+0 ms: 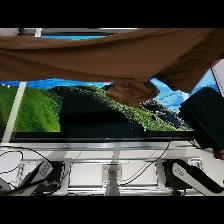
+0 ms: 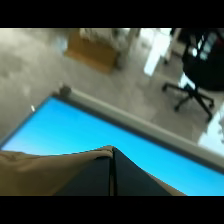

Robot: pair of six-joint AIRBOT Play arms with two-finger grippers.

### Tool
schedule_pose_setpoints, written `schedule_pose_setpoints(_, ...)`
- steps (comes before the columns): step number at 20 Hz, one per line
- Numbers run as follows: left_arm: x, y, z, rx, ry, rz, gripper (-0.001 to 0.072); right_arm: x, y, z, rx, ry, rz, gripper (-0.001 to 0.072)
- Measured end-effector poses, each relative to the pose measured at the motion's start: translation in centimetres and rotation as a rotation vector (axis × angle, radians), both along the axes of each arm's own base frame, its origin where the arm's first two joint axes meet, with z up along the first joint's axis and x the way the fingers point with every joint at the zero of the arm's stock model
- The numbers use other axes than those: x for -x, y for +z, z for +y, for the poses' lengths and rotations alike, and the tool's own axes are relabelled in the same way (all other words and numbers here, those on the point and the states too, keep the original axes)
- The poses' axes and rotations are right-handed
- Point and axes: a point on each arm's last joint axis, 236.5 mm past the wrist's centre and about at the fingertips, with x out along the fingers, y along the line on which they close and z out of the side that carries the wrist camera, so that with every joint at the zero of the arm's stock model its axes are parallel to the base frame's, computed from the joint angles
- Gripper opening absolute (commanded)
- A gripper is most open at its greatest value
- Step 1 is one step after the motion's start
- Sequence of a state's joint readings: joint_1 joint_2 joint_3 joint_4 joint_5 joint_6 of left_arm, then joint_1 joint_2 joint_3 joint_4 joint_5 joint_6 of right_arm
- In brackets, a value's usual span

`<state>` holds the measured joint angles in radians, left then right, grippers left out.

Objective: Fold the clothes and pants, and hang the long-sleeved shirts on hangers.

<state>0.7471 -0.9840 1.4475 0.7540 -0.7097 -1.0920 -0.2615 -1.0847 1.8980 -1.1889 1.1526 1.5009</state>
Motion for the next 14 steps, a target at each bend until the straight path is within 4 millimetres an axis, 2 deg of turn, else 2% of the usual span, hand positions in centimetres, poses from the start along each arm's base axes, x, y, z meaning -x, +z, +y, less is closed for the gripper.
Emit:
schedule_pose_setpoints(3, 2.2, 2.4, -0.4, -0.054, 0.038, -0.041, 0.0012, 4.0, 3.5, -0.2, 0.066, -0.048, -0.090, 0.0027)
schedule_pose_setpoints(5, 2.4, 2.3, 0.0, -0.067, 0.053, -0.031, 0.0012, 4.8, 3.9, -1.4, 0.110, -0.098, -0.101, 0.0027)
schedule_pose_setpoints(6, 1.8, 1.5, 0.1, -0.058, 0.041, -0.013, 0.0012, 4.4, 3.2, -2.0, 0.120, -0.112, -0.078, 0.0028)
schedule_pose_setpoints(8, -0.7, -1.9, -0.7, -0.018, -0.030, 0.077, 0.0011, 2.3, 0.0, -3.0, 0.121, -0.122, 0.021, 0.0028)
schedule_pose_setpoints(11, -6.2, -9.3, -3.5, 0.014, -0.167, 0.257, 0.0011, -2.8, -7.7, -4.6, 0.085, -0.118, 0.224, 0.0028)
schedule_pose_setpoints(14, -12.2, -17.3, -6.7, -0.058, -0.253, 0.416, 0.0011, -8.0, -16.3, -5.8, 0.029, -0.105, 0.407, 0.0029)
